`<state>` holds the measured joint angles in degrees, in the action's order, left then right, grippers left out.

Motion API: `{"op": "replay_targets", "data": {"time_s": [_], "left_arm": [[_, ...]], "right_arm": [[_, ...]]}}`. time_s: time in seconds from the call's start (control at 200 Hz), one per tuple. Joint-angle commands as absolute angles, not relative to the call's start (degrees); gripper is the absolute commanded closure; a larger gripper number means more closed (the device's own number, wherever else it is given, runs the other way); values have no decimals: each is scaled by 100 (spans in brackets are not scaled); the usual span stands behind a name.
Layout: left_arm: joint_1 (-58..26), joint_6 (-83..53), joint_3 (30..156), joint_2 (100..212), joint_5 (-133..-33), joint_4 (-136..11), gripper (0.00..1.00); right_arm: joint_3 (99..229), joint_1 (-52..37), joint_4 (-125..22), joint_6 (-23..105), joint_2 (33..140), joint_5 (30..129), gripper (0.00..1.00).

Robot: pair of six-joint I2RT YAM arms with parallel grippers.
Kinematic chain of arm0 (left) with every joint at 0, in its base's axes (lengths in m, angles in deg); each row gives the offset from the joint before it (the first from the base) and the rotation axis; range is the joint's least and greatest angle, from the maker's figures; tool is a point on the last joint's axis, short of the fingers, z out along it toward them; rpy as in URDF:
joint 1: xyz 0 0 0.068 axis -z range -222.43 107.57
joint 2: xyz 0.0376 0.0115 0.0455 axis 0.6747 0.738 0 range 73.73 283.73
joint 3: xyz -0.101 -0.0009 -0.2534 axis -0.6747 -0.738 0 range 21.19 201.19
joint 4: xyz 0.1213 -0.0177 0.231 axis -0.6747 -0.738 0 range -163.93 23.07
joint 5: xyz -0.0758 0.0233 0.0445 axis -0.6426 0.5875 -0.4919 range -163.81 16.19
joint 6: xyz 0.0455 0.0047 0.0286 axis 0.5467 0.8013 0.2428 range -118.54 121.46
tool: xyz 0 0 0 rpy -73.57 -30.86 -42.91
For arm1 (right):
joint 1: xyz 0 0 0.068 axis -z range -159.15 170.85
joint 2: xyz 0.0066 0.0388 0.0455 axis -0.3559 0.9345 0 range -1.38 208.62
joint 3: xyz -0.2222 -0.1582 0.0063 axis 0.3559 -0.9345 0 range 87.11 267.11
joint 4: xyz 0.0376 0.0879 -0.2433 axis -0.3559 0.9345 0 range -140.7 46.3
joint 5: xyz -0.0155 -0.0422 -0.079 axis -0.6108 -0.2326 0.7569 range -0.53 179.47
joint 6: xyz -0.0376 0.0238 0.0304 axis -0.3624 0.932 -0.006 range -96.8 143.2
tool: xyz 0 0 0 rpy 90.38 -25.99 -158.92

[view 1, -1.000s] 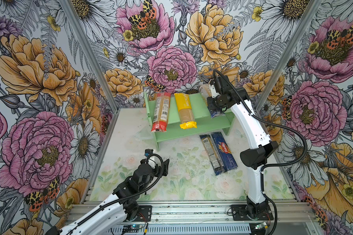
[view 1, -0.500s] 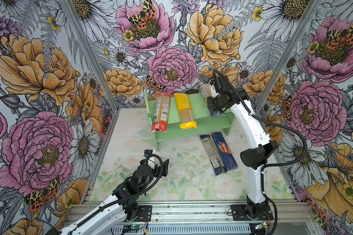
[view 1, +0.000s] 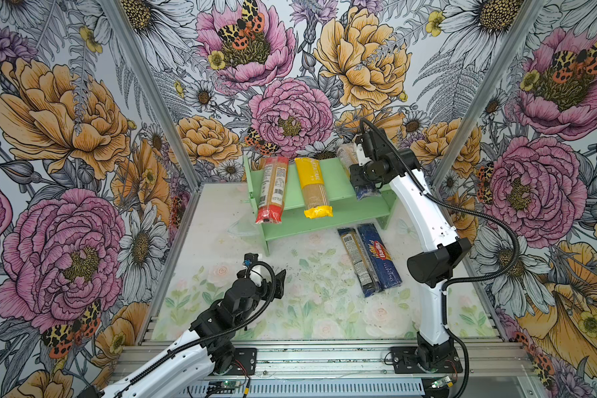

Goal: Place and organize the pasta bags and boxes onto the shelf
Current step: 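Lower the white-labelled pack onto the shelf beside the yellow pack, then open the right gripper and withdraw it toward the packs on the table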

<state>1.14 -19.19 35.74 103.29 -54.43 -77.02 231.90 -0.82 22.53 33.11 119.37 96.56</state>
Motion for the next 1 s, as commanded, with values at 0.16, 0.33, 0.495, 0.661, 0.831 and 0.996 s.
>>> {"op": "replay_targets", "data": {"time_s": [0.16,0.33,0.495,0.661,0.831,0.996], "left_arm": [[41,-1893,3517,10268,-5556,-7644,1],[41,-1893,3517,10274,-5570,-7643,1],[36,-1903,3517,10282,-5570,-7644,1],[31,-1904,3519,10299,-5579,-7646,1],[36,-1905,3525,10318,-5579,-7626,1],[23,-1908,3526,10355,-5583,-7617,1]], "right_arm": [[23081,-7,1882,2894,11490,9718,34],[23038,2,1882,2681,11327,9764,23],[22868,16,1882,2532,10986,9786,17],[22520,15,1875,2417,10449,9700,16],[21707,-6,1868,2413,9631,9238,15],[20480,-114,1783,2597,8643,8952,12]]}}
